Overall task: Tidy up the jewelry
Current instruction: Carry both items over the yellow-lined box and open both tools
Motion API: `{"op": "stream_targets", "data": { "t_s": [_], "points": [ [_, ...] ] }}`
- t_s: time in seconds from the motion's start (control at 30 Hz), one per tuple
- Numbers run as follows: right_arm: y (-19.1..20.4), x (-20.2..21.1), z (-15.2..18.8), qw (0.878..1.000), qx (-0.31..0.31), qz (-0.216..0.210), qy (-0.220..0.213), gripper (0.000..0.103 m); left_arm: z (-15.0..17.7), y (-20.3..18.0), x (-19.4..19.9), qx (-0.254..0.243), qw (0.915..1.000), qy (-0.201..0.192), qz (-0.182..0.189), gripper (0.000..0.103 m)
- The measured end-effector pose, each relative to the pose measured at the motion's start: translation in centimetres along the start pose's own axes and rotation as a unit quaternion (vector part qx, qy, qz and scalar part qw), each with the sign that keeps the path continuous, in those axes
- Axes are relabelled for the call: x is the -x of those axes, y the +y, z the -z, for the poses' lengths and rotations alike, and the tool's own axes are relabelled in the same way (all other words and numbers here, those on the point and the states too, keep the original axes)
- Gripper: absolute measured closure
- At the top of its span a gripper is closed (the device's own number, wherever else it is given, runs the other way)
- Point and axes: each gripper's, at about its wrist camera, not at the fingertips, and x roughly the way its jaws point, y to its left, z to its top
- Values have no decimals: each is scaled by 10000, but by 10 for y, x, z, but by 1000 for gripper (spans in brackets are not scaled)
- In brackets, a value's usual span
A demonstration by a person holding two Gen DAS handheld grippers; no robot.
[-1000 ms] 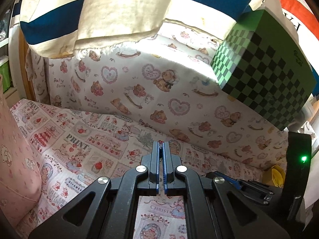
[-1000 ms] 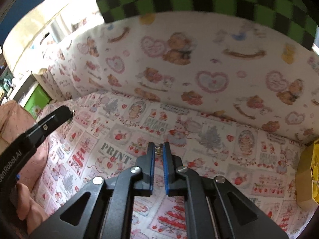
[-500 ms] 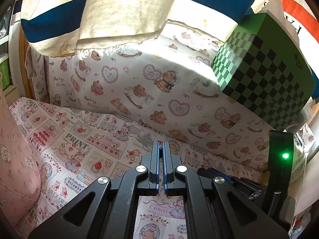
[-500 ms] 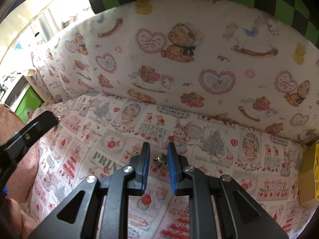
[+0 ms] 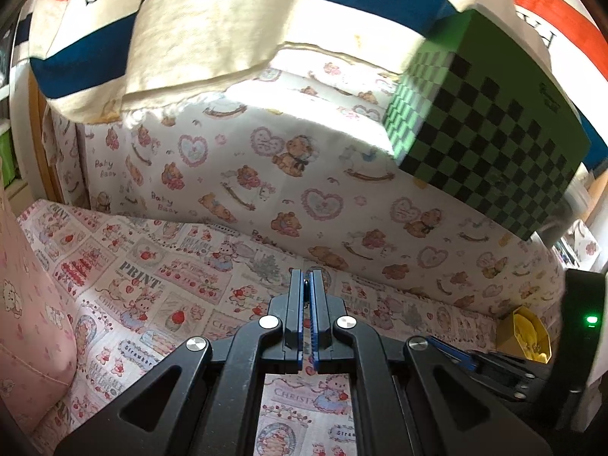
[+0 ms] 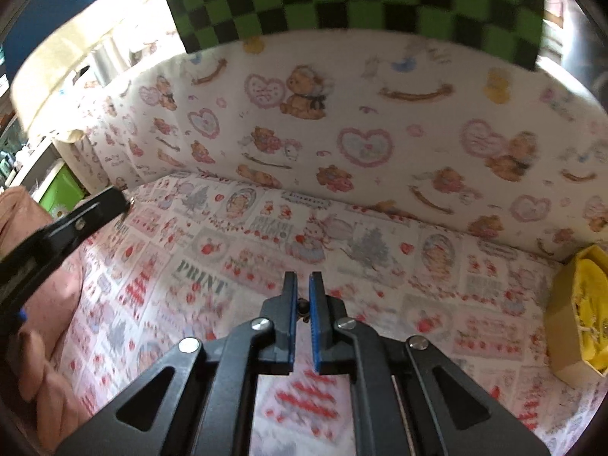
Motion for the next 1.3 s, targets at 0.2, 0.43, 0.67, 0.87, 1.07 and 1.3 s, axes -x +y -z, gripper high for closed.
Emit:
{"op": "stream_targets", "data": {
  "t_s": [0.2, 0.43, 0.67, 0.87, 1.07, 1.3],
  "points": [
    [-22, 44, 21, 9996, 77, -121, -246, 98, 4, -19, 6, -381, 9992, -44, 72, 101],
    [-70, 98, 42, 9986, -162, 9, -505, 98, 5, -42, 27, -570, 9971, -93, 491, 101],
    [-133, 169, 40, 9909, -597, 166, -1192, 98, -4, -121, 79, -1123, 9872, -443, 1045, 101],
    [-188, 191, 46, 9792, -1298, 47, -1558, 98, 0, -210, 71, -1713, 9751, -194, 1393, 101],
    [-229, 173, 51, 9707, -1813, 93, -1576, 98, 20, -270, 46, -2037, 9718, -8, 1184, 101],
    [-272, 145, 64, 9597, -2403, -286, -1428, 97, 45, -293, 10, -2256, 9638, 422, 1355, 101]
  ]
}}
